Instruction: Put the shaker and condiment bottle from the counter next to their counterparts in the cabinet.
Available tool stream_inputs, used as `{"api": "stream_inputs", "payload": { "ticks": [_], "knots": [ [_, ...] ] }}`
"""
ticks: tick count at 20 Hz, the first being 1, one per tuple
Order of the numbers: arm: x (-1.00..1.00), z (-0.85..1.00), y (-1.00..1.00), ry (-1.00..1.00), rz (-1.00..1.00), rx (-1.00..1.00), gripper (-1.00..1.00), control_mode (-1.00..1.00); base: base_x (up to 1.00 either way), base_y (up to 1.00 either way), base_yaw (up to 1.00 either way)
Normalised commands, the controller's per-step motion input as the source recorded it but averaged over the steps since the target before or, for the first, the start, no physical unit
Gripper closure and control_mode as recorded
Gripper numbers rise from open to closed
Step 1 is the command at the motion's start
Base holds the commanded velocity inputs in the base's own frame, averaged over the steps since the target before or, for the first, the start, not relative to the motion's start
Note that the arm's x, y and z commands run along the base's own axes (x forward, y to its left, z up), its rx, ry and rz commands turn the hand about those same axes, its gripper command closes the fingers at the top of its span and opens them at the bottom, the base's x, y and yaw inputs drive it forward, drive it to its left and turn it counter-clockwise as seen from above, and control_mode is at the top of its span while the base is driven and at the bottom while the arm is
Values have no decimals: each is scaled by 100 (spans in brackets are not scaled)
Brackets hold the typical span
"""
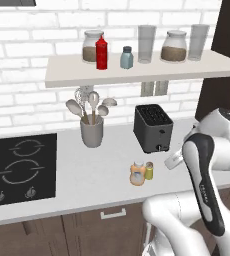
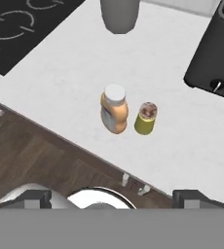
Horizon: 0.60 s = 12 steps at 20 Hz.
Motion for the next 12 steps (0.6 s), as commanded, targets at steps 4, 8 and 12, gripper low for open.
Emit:
{"api": "stream_inputs", "payload": {
  "ticks": [4, 8, 12],
  "knots": [
    [-40, -46, -2, -33, 11, 15, -100, -100, 0, 0, 0],
    [-9, -62, 9, -35, 8, 12, -100, -100, 0, 0, 0],
    [-4, -46, 15, -13, 11, 10, -100, -100, 0, 0, 0]
  ]
}}
